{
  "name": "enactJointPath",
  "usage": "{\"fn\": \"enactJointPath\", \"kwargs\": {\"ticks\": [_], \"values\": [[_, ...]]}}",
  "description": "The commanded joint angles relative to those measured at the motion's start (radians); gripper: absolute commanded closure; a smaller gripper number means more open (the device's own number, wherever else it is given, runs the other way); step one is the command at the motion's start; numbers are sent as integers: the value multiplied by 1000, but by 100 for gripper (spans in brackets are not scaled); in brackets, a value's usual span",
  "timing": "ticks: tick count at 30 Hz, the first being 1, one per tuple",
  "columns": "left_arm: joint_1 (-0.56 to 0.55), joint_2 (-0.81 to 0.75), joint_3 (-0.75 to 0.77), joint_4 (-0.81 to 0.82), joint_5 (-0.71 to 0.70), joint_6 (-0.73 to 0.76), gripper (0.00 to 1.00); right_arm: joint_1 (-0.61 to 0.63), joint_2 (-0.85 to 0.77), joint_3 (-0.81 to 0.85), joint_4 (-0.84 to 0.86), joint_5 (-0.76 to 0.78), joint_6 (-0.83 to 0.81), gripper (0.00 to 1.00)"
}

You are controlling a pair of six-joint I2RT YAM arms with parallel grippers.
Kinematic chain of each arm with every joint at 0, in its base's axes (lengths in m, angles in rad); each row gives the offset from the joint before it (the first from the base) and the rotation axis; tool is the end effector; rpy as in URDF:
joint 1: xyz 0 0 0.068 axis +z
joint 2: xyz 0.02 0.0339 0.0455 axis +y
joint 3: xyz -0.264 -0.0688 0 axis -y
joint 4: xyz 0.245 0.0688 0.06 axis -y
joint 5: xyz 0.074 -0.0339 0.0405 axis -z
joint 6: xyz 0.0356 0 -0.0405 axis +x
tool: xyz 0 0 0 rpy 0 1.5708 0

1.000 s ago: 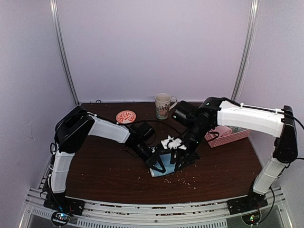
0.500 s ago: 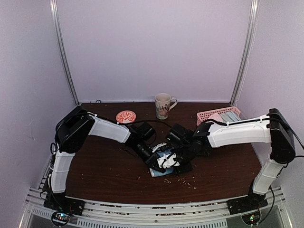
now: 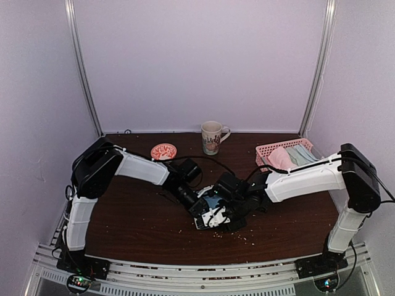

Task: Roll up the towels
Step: Roll the towel at the center of the board.

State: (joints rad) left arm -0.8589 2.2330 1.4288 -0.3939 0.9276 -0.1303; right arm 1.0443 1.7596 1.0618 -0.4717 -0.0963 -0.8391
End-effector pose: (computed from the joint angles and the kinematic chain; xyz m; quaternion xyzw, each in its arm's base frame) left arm 0.2595 -0.3443 0.0980 -0.3906 -0.7917 0.4656 0.0628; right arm 0.1672 0.2944 0.1606 -0.7971 0.5682 0.0673 0.1932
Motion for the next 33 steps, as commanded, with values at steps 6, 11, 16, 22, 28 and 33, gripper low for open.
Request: {"fn": "enactJointPath", "kwargs": {"ticks": [6, 11, 16, 22, 28, 33], "values": [[3, 48, -49, -83, -97, 5, 96, 6, -4, 11, -36, 54, -3, 56], [3, 43, -57, -83, -106, 7, 96, 6, 66, -9, -2, 82, -5, 56], [3, 39, -60, -83, -97, 16, 95, 6, 88, -53, 63, 167, -14, 57], [8, 0, -50, -94, -58, 48, 80, 5, 136, -82, 91, 224, -37, 70], [46, -125, -80, -76, -130, 35, 71, 3, 176, -57, 14, 155, -37, 86], [94, -283, -199, 52, -224, -56, 66, -18, 172, 16, -146, -7, -23, 89]]}}
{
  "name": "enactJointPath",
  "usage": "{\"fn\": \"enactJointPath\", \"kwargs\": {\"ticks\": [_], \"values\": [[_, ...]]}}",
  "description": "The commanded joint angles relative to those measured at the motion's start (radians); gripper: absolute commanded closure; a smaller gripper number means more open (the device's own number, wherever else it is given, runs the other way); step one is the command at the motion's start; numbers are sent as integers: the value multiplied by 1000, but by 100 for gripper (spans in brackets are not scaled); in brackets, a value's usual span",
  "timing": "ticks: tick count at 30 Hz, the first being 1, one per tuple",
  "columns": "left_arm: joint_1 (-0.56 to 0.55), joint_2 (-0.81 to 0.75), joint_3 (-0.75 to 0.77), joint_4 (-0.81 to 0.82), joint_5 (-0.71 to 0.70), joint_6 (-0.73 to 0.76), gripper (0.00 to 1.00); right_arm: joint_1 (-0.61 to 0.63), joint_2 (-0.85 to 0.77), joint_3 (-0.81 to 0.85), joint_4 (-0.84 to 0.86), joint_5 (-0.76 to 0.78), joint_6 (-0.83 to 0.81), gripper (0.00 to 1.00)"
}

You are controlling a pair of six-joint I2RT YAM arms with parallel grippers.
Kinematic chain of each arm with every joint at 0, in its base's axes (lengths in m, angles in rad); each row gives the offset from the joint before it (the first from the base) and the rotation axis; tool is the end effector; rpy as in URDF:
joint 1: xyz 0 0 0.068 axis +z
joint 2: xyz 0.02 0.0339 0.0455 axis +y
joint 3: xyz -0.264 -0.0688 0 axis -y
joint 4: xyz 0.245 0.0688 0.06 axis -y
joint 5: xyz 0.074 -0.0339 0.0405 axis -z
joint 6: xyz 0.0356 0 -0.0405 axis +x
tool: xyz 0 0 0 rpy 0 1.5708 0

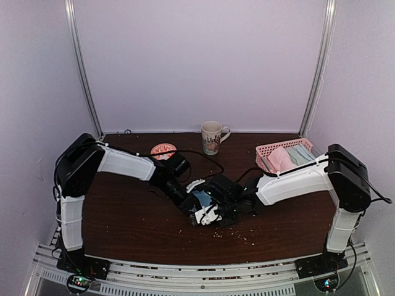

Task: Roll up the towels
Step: Roll the towel at the center of the board.

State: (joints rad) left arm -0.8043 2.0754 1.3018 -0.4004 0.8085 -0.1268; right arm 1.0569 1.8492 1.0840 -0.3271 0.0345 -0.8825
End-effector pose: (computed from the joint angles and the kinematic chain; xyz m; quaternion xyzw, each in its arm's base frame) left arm 0.2609 -0.3081 0.1254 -0.3727 -0.8244 0.4259 0.0112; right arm 0.1787 0.3140 0.1436 -0.7988 0.5527 0.0039 0.2375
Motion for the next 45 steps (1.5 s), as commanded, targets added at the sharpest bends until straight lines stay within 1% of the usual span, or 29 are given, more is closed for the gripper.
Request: {"fn": "enactJointPath", "kwargs": {"ticks": [1, 5, 7, 10, 12, 13, 15, 17, 20, 23, 26, 29, 32, 34, 36, 40, 45], "values": [[45, -157, -94, 76, -139, -72, 65, -36, 85, 15, -328, -168, 24, 89], [51, -294, -205, 174, -260, -121, 64, -64, 113, 121, -495, -331, 23, 90], [51, -374, -267, 229, -326, -134, 63, -92, 145, 211, -598, -429, 19, 90], [48, -524, -380, 340, -447, -150, 64, -140, 241, 364, -785, -530, 28, 89], [40, -639, -464, 424, -570, -175, 64, -178, 340, 483, -924, -617, 18, 89], [35, -683, -500, 468, -584, -177, 64, -198, 381, 538, -991, -663, 2, 89], [-1, -746, -551, 541, -611, -142, 64, -232, 432, 607, -1031, -719, 43, 89], [-88, -777, -560, 567, -683, -61, 63, -255, 473, 646, -1032, -703, 73, 88], [-194, -747, -524, 533, -764, 54, 63, -274, 538, 698, -1030, -664, 118, 87], [-276, -656, -477, 495, -787, 150, 62, -293, 592, 741, -1030, -664, 160, 88], [-341, -544, -404, 437, -817, 220, 62, -301, 617, 757, -1030, -675, 160, 88], [-390, -435, -326, 383, -878, 281, 60, -302, 624, 758, -1030, -682, 153, 88], [-411, -361, -283, 362, -942, 332, 58, -302, 621, 754, -1029, -682, 145, 88], [-412, -330, -269, 359, -972, 358, 53, -302, 616, 749, -1029, -684, 140, 87], [-412, -304, -260, 358, -994, 386, 52, -302, 612, 742, -1029, -688, 135, 87], [-412, -251, -241, 345, -1019, 438, 52, -302, 606, 735, -1024, -694, 134, 87], [-412, -182, -211, 326, -966, 457, 57, -302, 599, 735, -1017, -696, 134, 86]]}}
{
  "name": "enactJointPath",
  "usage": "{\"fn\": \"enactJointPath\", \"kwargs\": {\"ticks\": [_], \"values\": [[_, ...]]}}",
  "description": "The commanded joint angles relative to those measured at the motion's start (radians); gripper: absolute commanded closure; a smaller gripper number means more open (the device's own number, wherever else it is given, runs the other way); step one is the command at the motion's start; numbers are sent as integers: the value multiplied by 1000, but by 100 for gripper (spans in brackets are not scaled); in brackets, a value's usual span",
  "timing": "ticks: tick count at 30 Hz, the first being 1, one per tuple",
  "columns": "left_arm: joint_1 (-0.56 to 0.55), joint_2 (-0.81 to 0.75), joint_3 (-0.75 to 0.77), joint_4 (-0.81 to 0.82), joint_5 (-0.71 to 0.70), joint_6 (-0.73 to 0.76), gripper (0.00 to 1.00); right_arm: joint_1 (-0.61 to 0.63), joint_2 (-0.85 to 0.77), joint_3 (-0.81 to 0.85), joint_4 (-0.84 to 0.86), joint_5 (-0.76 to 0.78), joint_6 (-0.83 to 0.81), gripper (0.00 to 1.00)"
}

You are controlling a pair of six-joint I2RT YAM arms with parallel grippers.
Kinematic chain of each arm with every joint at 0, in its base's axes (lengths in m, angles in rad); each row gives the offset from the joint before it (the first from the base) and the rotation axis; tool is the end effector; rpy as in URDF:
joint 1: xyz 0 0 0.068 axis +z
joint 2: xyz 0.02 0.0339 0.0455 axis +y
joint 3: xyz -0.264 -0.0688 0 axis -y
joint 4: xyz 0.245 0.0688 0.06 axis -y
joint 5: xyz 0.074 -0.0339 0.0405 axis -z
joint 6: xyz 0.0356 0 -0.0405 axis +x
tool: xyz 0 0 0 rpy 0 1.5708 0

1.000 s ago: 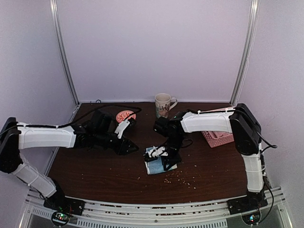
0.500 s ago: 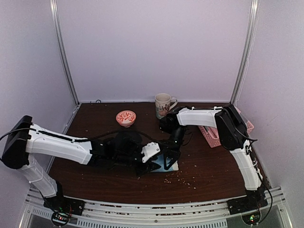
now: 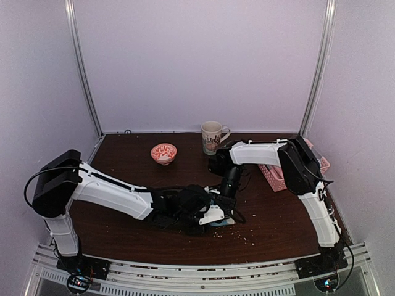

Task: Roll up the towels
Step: Roll the towel at the center of the board.

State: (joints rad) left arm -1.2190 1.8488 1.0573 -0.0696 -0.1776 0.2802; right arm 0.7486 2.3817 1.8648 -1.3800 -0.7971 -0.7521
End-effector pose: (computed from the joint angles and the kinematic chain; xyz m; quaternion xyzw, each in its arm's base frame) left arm 0.1363 -0.3530 0.1525 0.6138 0.7047 -0.0824 0.3463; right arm 0.2921 0.3061 0.1328 0.5740 -0.7081 -0.3832 0.1489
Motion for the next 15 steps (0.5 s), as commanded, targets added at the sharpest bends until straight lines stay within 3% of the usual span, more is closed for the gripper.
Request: {"fn": "enactJointPath", "kwargs": {"ticks": [1, 5, 10, 12, 15], "values": [[3, 52, 35, 1, 34, 49, 59, 6, 64, -45, 37, 136, 3, 86], [3, 76, 50, 1, 49, 39, 70, 6, 38, -42, 42, 133, 11, 85], [3, 69, 44, 2, 34, 21, 89, 2, -42, -26, 34, 57, 20, 74], [3, 55, 37, -1, 43, 15, 91, -9, -82, -13, 30, -7, 29, 64], [3, 47, 40, -28, 71, 1, 93, -53, -131, 17, 24, -84, 52, 60]]}}
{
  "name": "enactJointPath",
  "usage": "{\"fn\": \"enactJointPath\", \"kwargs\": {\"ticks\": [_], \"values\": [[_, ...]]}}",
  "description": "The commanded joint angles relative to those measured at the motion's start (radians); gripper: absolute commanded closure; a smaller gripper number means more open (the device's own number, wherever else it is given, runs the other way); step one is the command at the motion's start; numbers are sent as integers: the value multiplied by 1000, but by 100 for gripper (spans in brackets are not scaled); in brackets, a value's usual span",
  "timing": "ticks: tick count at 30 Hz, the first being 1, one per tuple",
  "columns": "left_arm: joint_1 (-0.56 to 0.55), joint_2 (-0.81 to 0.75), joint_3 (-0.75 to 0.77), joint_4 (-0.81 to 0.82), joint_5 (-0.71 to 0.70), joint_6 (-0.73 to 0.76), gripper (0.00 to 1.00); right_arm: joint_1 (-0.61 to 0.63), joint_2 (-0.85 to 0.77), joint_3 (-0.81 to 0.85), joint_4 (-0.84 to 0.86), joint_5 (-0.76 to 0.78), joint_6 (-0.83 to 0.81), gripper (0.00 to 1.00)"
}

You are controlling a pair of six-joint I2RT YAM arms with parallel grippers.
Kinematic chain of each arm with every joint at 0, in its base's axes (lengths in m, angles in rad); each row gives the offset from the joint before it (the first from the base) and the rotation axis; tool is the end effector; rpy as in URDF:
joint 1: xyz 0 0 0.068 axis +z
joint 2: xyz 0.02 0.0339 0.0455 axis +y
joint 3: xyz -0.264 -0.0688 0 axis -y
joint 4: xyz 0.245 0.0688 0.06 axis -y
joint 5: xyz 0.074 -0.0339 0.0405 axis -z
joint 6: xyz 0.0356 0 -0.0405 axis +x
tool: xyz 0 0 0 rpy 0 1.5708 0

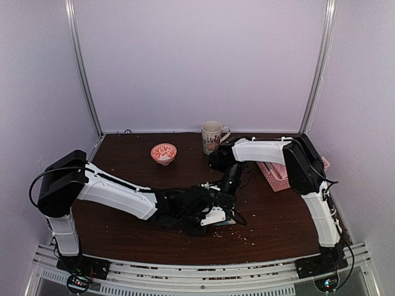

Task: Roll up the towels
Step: Roll the towel at the center of the board.

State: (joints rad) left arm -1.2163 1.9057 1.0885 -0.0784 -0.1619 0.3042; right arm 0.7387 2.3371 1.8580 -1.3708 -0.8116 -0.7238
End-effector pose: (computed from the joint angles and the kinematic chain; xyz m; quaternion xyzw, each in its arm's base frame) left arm 0.1395 -0.3604 0.1400 0.6287 0.7000 -0.0769 0.3300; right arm 0.2939 0.3026 0.1493 0.5667 -0.7139 -0.3900 0.1307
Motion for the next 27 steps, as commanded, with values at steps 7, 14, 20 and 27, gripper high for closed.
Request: {"fn": "enactJointPath", "kwargs": {"ticks": [7, 14, 20, 27], "values": [[0, -45, 6, -40, 60, -64, 95, -111, -149, -101, 317, 166, 286, 72], [-35, -79, 65, -106, 70, -71, 95, -90, -75, -129, 363, 235, 282, 81], [-38, -60, 71, -125, 136, -95, 96, -63, -28, -119, 405, 307, 293, 82], [-23, 21, 61, -160, 158, -163, 98, -59, -14, -84, 406, 351, 299, 82]]}}
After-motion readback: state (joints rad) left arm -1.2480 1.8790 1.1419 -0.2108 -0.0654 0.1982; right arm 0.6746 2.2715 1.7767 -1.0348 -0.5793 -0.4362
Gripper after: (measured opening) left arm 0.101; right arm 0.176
